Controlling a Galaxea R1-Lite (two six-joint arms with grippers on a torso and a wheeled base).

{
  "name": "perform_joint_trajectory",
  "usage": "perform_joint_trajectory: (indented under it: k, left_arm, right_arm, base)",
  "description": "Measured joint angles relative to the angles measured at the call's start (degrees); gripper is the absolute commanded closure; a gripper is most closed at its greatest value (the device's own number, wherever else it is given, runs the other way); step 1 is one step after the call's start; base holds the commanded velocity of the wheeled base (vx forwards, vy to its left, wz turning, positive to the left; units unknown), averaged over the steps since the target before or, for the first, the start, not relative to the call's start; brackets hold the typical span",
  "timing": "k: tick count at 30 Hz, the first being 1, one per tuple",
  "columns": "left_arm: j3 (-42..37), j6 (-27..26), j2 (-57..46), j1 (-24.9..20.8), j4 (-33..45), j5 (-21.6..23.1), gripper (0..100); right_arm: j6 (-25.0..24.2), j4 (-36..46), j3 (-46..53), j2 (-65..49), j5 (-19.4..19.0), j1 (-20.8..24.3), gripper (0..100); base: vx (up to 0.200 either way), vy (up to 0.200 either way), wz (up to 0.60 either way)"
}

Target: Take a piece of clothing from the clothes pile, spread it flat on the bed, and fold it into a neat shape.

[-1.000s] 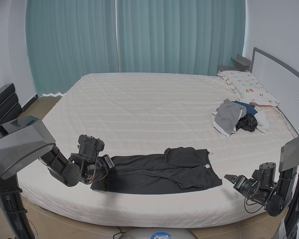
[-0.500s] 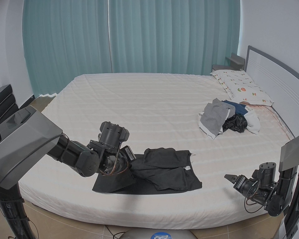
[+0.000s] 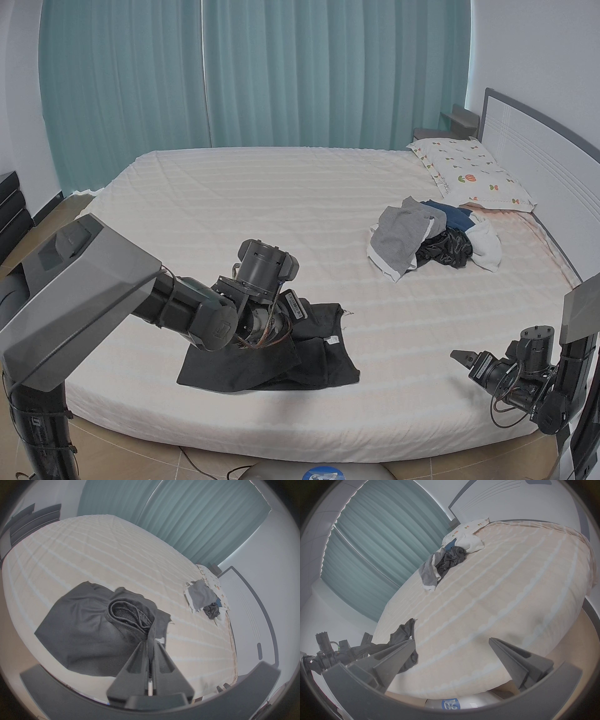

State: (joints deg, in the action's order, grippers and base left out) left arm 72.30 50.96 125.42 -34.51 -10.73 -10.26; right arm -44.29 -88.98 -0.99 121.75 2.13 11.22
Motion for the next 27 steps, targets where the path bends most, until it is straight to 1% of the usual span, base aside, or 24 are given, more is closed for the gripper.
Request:
perform_joint_trajectory:
  k: [1,10,17,18,27]
  left_arm:
    - [0.4,0.0,0.3,-0.2,0.0,0.0,100]
    - [4.7,0.0,4.0,-1.1,0.0,-0.1,100]
    - [5.4,0.1,5.3,-1.1,-0.6,-0.1,100]
    - [5.5,0.3,5.4,-1.1,-0.7,-0.1,0]
    - [5.1,1.8,5.3,-0.8,-0.5,0.1,0]
  right_arm:
    - [0.0,0.0,0.0,0.0,0.0,0.0,0]
    - [0.0,0.0,0.0,0.1,0.0,0.1,0]
    - [0.0,0.0,0.0,0.3,0.0,0.2,0]
    - [0.0,0.0,0.0,0.3,0.0,0.2,0]
    - [-0.2,0.0,0.0,0.6,0.0,0.2,0]
  base:
    - [0.000,-0.200,0.00]
    - [0.000,0.000,0.00]
    - [0.000,0.000,0.00]
    - [0.000,0.000,0.00]
    - [0.000,0.000,0.00]
